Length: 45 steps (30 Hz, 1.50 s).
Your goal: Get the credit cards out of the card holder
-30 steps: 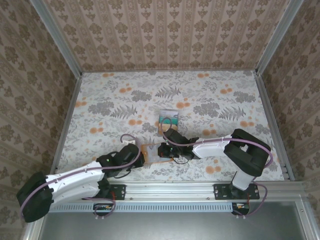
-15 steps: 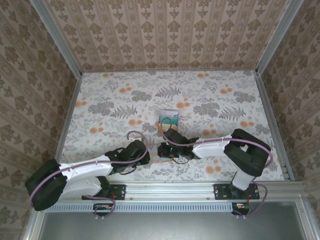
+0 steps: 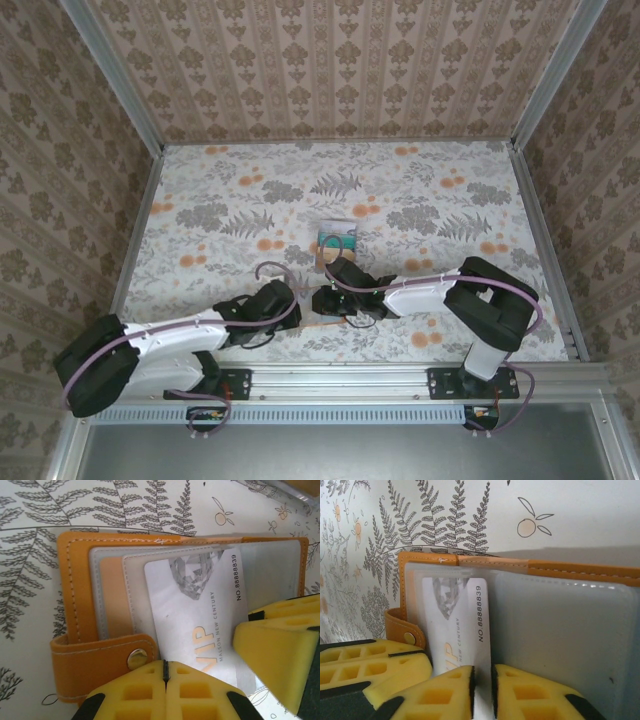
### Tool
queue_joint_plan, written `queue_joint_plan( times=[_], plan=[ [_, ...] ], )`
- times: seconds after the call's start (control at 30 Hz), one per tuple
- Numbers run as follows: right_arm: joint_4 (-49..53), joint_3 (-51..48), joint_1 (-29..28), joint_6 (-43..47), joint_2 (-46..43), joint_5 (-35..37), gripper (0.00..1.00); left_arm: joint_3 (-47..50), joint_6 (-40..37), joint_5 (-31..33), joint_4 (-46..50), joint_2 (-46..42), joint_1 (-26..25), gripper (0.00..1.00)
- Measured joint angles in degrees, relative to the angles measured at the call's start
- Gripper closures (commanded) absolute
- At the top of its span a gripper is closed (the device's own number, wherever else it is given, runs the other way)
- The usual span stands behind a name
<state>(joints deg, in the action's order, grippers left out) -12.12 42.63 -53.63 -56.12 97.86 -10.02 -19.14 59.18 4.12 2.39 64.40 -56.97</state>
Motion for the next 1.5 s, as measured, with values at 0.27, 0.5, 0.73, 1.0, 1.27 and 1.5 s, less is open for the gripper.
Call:
queue_joint_plan(
  times=[0.27,0.5,0.73,1.0,1.27,1.5],
  plan=[
    [-0.6,0.0,0.2,-0.1,0.1,-0.4,0.91,-0.1,0.0,0.2,-0.3,0.3,0.0,1.00],
    [-2.0,-1.1,0.5,-0.1,-1.3,-0.6,0.94,-0.1,0.2,0.4,1.0,-0.5,0.0,1.00],
    [-2.8,-3.4,1.2,-0.1,-3.1,-0.5,0.96,-0.1,0.5,0.6,1.3,-0.5,0.0,1.00],
    [-2.8,-6.6,2.4,0.0,-6.8,-0.3,0.96,-0.1,0.7,0.6,1.8,-0.8,0.0,1.00],
    [2.4,-8.0,4.4,2.0,-14.1,0.7,0.97,-0.3,0.6,0.6,2.7,-1.2,0.0,1.00],
    [11.8,-6.5,5.3,8.0,-21.9,1.9,1.00,-0.7,0.2,0.5,4.3,-1.9,0.0,1.00]
  ],
)
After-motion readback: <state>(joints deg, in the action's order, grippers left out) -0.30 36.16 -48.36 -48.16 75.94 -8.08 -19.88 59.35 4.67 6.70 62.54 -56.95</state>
